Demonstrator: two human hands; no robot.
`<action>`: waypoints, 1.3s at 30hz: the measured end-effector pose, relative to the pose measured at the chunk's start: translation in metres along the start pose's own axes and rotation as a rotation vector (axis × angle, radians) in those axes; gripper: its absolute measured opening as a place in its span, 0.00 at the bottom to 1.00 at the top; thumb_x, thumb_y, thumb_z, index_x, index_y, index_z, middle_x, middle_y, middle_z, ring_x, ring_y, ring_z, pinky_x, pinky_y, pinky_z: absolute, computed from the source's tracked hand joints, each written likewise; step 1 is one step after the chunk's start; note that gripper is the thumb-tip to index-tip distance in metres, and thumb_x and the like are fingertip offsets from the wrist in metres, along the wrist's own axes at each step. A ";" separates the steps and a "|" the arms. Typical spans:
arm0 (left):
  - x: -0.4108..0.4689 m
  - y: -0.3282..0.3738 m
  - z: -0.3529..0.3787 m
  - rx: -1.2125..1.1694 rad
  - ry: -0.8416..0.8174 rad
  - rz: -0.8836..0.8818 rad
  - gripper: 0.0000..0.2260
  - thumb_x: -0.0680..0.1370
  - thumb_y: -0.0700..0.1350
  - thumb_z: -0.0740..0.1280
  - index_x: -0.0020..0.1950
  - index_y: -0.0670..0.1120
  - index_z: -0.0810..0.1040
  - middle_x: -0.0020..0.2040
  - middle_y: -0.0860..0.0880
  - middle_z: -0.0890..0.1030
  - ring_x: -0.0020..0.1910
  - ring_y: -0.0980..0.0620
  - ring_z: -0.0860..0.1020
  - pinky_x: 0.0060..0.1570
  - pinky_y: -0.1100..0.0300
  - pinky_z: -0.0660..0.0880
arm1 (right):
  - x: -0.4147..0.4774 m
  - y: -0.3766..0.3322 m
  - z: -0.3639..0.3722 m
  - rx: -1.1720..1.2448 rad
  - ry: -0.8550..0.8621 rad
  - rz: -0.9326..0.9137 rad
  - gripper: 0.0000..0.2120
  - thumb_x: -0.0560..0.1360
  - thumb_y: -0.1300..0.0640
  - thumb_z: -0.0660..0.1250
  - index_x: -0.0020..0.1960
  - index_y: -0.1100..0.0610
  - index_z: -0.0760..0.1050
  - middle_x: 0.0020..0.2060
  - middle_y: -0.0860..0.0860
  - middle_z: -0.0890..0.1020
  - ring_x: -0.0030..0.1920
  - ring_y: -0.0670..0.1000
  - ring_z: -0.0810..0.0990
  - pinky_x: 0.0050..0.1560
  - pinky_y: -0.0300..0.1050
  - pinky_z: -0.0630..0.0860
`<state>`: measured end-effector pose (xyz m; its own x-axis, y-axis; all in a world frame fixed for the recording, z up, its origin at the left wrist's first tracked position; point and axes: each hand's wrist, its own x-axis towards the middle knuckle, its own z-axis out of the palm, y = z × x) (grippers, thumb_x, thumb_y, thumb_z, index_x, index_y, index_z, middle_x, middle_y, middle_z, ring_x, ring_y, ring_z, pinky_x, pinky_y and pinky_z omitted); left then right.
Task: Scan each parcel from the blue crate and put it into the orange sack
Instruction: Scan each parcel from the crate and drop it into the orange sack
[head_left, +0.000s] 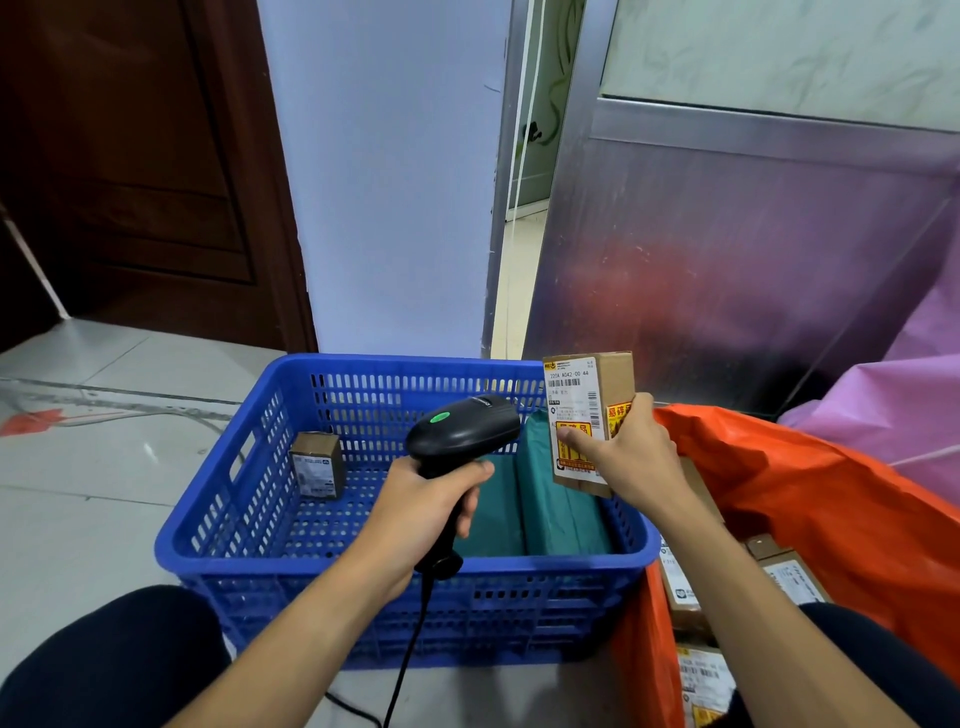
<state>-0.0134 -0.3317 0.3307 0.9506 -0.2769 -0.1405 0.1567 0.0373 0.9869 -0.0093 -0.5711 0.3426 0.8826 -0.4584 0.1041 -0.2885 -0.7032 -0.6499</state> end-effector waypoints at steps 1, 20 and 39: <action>0.000 0.000 0.000 -0.001 0.000 -0.001 0.09 0.79 0.43 0.73 0.42 0.40 0.79 0.31 0.45 0.77 0.29 0.48 0.72 0.39 0.51 0.72 | 0.000 0.000 0.000 0.004 -0.001 -0.002 0.29 0.73 0.41 0.77 0.59 0.56 0.65 0.48 0.46 0.79 0.40 0.44 0.77 0.31 0.39 0.69; -0.003 0.001 0.003 0.013 0.008 -0.010 0.11 0.80 0.42 0.73 0.39 0.41 0.78 0.31 0.45 0.76 0.28 0.49 0.72 0.37 0.54 0.72 | -0.003 -0.002 -0.001 0.015 -0.013 -0.001 0.30 0.72 0.40 0.77 0.60 0.55 0.65 0.48 0.46 0.79 0.43 0.47 0.78 0.34 0.40 0.71; 0.000 0.004 0.001 -0.126 0.035 0.005 0.07 0.79 0.41 0.73 0.43 0.41 0.80 0.32 0.45 0.76 0.27 0.48 0.73 0.34 0.54 0.72 | -0.011 -0.010 -0.009 0.669 -0.336 -0.031 0.15 0.78 0.50 0.73 0.63 0.50 0.77 0.50 0.44 0.88 0.50 0.46 0.88 0.50 0.43 0.84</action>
<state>-0.0126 -0.3330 0.3351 0.9600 -0.2423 -0.1405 0.1821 0.1591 0.9703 -0.0192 -0.5642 0.3551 0.9834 -0.1776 -0.0366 -0.0696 -0.1834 -0.9806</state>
